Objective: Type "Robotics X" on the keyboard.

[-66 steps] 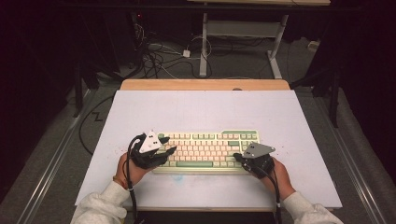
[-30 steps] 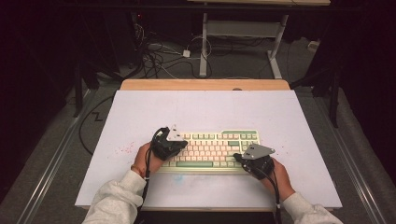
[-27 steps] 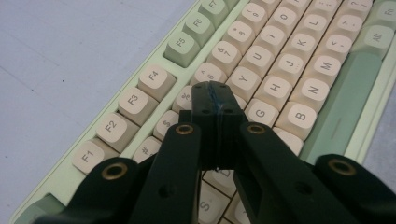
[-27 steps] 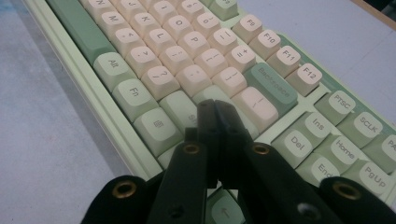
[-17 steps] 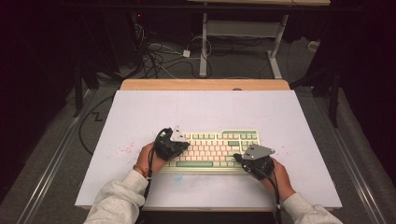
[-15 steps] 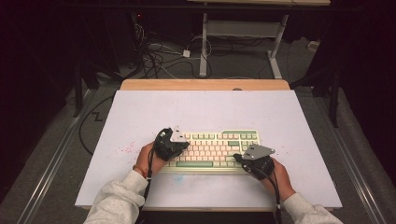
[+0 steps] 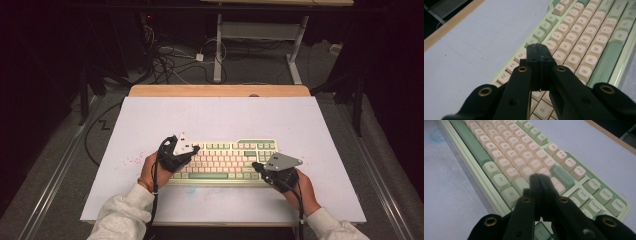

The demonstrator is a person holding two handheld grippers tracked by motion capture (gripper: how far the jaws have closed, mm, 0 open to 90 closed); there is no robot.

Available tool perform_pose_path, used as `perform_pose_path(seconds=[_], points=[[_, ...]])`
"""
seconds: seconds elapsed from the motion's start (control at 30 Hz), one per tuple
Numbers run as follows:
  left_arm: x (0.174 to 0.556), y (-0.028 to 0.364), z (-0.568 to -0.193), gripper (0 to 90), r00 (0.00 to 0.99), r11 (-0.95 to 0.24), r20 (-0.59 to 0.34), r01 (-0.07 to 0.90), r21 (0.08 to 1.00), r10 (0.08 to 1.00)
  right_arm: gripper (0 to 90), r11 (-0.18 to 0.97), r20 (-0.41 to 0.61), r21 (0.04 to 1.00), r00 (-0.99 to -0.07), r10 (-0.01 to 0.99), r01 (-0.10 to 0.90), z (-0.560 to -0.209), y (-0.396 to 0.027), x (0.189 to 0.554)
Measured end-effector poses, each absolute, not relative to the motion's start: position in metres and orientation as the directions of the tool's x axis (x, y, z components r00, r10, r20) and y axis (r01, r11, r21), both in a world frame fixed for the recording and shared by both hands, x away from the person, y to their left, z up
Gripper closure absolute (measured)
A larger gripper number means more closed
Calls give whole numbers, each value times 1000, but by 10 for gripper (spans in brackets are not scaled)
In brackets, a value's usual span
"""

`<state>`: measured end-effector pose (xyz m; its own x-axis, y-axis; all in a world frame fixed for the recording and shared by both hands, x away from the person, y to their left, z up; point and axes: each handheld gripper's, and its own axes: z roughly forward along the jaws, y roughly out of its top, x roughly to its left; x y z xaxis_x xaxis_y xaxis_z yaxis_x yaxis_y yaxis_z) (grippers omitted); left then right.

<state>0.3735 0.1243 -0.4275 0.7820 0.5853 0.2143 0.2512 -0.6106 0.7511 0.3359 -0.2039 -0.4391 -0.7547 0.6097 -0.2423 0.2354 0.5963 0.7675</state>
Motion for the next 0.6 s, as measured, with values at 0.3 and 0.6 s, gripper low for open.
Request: perform_pose_path(seconds=[0.3, 0.6], points=[[364, 128, -422, 832, 774, -601, 246, 208, 772, 583, 900, 579, -241, 783, -747, 620, 228, -432, -209, 334], [359, 135, -423, 618, 769, -602, 267, 184, 777, 580, 900, 571, -234, 788, -745, 625, 231, -430, -212, 335]])
